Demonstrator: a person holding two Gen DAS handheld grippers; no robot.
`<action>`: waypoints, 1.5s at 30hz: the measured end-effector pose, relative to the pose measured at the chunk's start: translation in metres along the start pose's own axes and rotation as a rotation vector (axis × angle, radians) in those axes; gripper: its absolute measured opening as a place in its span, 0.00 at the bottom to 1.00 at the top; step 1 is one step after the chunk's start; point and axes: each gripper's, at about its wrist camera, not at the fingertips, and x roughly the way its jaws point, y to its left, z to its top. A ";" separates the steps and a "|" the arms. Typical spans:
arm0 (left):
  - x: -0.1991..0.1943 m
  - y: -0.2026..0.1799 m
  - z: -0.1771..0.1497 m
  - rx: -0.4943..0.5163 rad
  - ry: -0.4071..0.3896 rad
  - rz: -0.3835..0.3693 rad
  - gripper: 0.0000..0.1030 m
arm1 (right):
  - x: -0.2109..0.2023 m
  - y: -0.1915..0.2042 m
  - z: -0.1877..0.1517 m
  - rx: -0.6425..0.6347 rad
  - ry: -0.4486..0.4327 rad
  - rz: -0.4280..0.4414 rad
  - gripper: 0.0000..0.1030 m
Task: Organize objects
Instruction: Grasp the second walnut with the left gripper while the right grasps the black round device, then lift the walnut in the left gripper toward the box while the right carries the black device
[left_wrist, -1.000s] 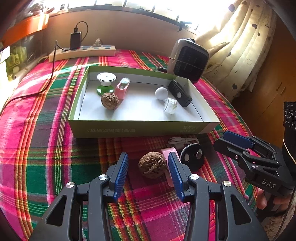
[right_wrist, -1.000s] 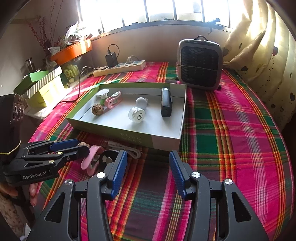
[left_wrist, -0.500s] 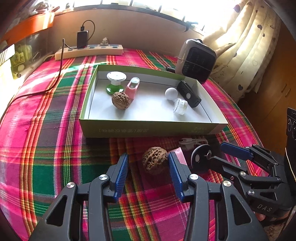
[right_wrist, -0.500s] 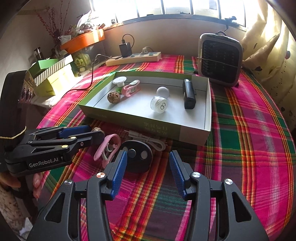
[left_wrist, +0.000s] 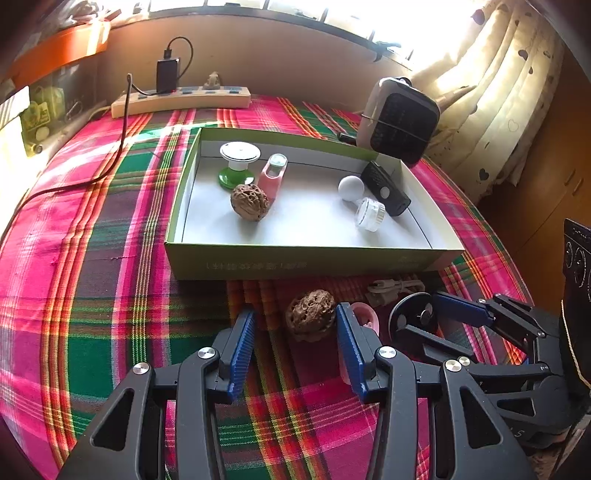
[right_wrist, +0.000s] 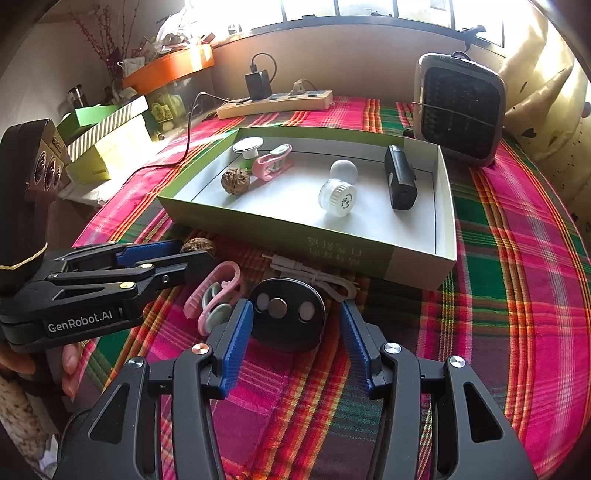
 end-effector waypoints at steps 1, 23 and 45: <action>0.000 0.000 0.001 0.002 0.000 -0.001 0.41 | 0.001 0.000 0.000 0.000 0.001 -0.001 0.54; 0.005 0.000 0.007 0.008 -0.002 0.007 0.41 | -0.001 -0.011 -0.001 0.048 -0.020 -0.049 0.41; 0.005 0.005 0.004 -0.001 -0.007 0.031 0.27 | -0.009 -0.016 -0.007 0.073 -0.039 -0.030 0.19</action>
